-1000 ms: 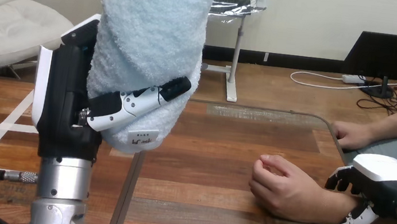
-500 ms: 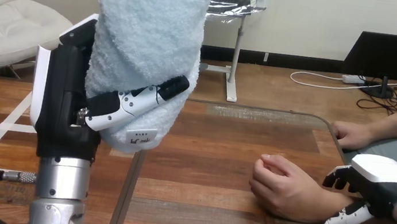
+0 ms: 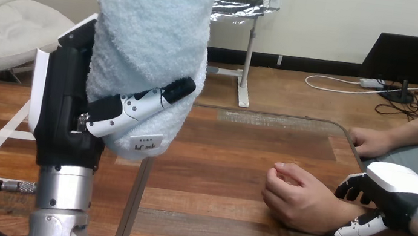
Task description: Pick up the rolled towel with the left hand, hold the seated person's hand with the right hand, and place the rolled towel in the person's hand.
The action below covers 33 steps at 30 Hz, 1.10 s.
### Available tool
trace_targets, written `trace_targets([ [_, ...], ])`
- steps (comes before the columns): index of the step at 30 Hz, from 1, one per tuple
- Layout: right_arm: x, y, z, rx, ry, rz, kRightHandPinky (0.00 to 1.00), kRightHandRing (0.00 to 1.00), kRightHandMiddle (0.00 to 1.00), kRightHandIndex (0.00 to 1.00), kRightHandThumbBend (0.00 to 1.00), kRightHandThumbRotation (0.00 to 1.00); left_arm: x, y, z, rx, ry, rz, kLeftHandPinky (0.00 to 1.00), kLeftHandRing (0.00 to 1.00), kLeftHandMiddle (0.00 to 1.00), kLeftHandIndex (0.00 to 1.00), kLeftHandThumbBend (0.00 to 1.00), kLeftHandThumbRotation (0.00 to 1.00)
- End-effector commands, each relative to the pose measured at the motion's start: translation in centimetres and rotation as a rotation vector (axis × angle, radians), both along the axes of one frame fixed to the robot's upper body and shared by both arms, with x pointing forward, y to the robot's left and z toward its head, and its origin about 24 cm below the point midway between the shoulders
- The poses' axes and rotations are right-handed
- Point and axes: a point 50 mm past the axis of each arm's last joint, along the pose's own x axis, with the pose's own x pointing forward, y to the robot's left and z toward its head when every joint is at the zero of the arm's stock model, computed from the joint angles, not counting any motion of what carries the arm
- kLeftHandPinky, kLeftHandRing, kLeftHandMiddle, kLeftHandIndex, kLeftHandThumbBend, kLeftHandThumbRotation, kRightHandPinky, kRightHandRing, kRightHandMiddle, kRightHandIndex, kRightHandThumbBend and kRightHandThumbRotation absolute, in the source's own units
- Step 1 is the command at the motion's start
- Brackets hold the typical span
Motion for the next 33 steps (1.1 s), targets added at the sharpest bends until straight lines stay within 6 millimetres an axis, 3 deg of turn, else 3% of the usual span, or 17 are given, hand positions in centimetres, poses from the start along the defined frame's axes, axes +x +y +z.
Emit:
trace_targets([
  [1, -0.87, 2.08, -2.3, 0.096, 0.073, 0.019, 0.53, 0.68, 0.73, 0.73, 0.89, 0.4, 0.48, -0.34, 2.45, -0.013, -0.131, -0.013, 0.17, 0.23, 0.3, 0.35, 0.56, 0.0],
  [15, -0.79, 2.17, -2.3, 0.115, 0.089, 0.014, 0.48, 0.56, 0.63, 0.63, 0.85, 0.35, 0.54, -0.09, 2.52, -0.009, -0.147, -0.01, 0.17, 0.23, 0.3, 0.36, 0.57, 0.0],
  [22, -0.71, 2.13, -2.12, 0.123, 0.108, 0.009, 0.4, 0.46, 0.54, 0.57, 0.85, 0.33, 0.53, 0.0, 2.56, -0.019, -0.151, -0.013, 0.17, 0.23, 0.3, 0.36, 0.57, 0.0],
  [33, -0.57, 1.86, -1.94, 0.132, 0.152, -0.007, 0.37, 0.44, 0.51, 0.55, 0.85, 0.31, 0.6, 0.31, 2.52, -0.015, -0.157, -0.017, 0.17, 0.23, 0.3, 0.36, 0.56, 0.0],
])
